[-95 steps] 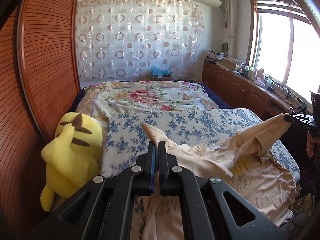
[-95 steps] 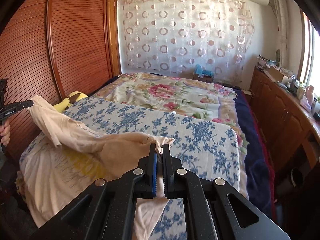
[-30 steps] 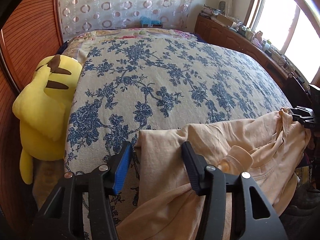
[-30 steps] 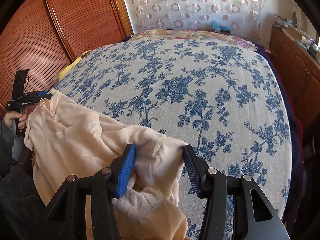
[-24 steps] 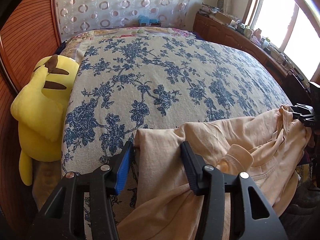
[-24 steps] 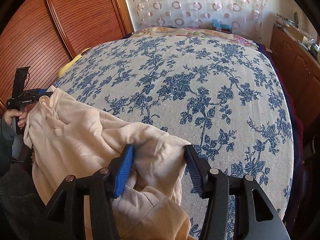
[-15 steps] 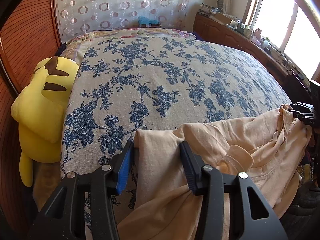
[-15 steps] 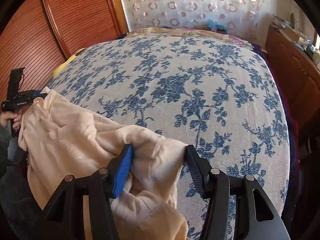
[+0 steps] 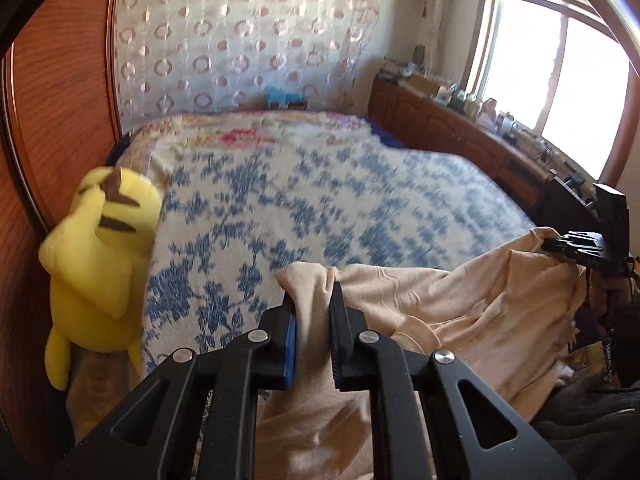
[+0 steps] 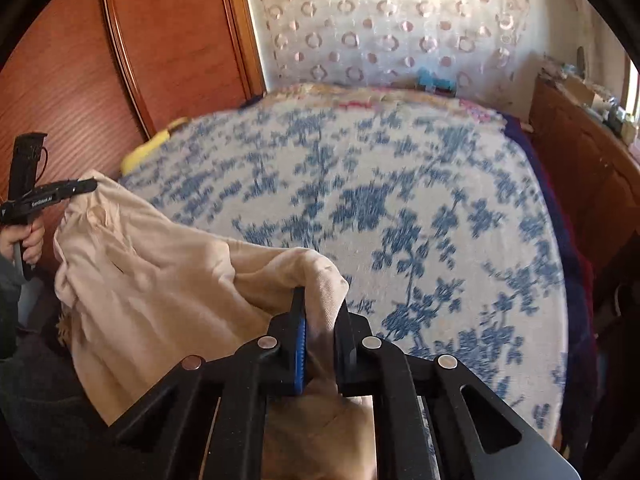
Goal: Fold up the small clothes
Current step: 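Lift the gripped peach shirt high above the bed with both tools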
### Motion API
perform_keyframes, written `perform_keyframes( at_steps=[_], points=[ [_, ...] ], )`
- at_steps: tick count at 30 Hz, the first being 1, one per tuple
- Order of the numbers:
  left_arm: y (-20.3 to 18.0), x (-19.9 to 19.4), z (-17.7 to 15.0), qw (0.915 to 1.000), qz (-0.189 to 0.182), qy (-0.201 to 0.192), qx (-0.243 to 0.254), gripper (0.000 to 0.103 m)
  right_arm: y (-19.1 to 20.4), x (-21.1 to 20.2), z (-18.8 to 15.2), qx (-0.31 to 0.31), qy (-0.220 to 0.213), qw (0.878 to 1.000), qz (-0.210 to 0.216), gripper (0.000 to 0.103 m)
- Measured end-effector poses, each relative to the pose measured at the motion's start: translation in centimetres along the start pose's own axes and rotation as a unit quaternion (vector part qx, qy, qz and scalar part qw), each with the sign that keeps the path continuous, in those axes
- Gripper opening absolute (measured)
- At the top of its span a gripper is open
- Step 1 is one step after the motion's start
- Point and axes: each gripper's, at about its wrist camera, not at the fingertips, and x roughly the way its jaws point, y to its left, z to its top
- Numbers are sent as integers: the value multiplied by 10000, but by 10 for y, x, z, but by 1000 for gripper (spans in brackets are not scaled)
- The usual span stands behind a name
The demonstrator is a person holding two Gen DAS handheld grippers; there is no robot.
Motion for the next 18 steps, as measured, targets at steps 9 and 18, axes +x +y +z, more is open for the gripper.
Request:
perform_keyframes(
  at_steps=[9,18],
  points=[
    [-42,-114,55,9868,83,-1553,462,13,12,-122,34,-266,-1312,9902,-401,10],
    [-57,-170,106,9672,328,-2373,849,14,28,-219,64,-831,-2194,9688,-793,10]
  ],
)
